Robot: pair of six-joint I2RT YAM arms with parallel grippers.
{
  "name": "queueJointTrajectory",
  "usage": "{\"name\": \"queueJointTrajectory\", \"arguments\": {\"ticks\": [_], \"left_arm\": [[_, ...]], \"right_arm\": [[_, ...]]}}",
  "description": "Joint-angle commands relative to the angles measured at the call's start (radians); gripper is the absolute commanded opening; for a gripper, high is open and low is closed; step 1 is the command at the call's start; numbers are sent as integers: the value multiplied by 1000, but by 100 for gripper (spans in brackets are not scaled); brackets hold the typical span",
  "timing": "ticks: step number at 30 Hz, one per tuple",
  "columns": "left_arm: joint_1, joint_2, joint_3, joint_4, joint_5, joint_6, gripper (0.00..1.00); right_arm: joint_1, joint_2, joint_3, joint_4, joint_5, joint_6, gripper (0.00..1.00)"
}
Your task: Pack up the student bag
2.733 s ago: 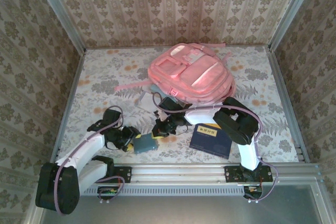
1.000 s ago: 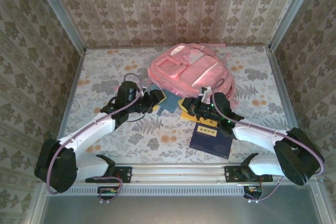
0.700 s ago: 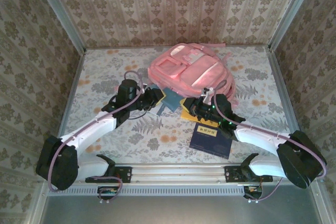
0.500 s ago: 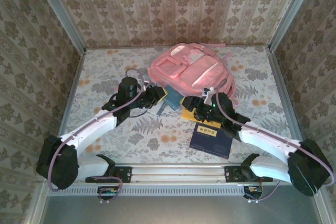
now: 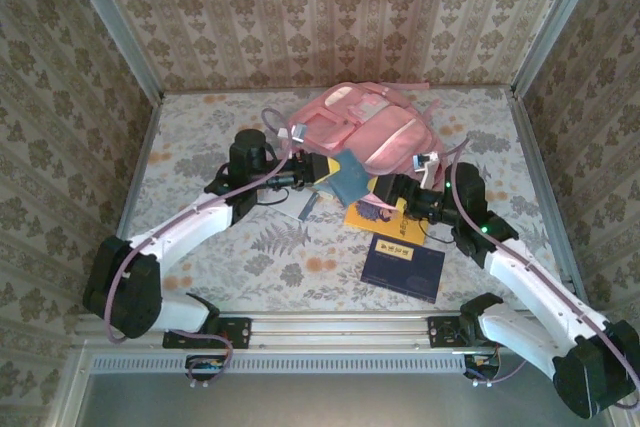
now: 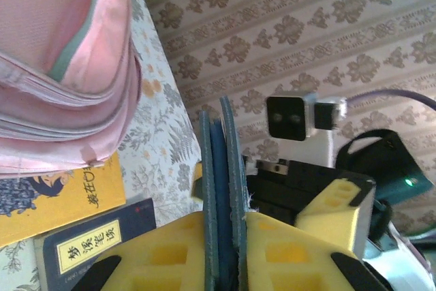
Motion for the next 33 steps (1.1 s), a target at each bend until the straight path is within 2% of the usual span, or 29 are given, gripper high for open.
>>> {"name": "queueJointTrajectory", "arguments": {"ticks": [1, 5, 8, 13, 14, 16, 18, 20, 22, 25, 28, 30, 33], "left_arm": [[-17, 9, 37, 107, 91, 4, 14], [-37, 24, 45, 103, 94, 3, 15], [-51, 33, 54, 91, 93, 11, 15], [-59, 43, 76, 29, 77, 48, 17], [-59, 45, 86, 11, 74, 57, 20], [-59, 48, 130, -86, 56, 113, 43], [-58, 55, 203, -260, 5, 221, 62], [-61, 96, 325, -455, -63, 350, 72], [-73, 176, 469, -615, -128, 451, 75], [-98, 317, 670, -773, -200, 532, 77], [-133, 464, 872, -933, -308, 615, 78], [-157, 562, 1018, -1059, -421, 670, 78], [-165, 675, 1173, -1126, -472, 690, 78]], "right_arm": [[-4, 14, -24, 134, -146, 64, 91], [-4, 39, -44, 248, -155, 139, 82], [-4, 55, -58, 319, -150, 183, 68], [-2, 49, -63, 333, -140, 197, 30], [-3, 42, -60, 311, -133, 186, 25], [-11, 16, -45, 223, -101, 143, 17], [-40, -18, -37, 142, -65, 118, 13], [-88, -61, -23, 26, -2, 83, 11], [-140, -122, -2, -139, 112, 33, 13], [-220, -177, 29, -316, 227, -3, 13], [-301, -208, 36, -410, 261, -2, 14], [-337, -228, 39, -450, 284, -17, 13], [-370, -246, 36, -473, 294, -39, 13]]}}
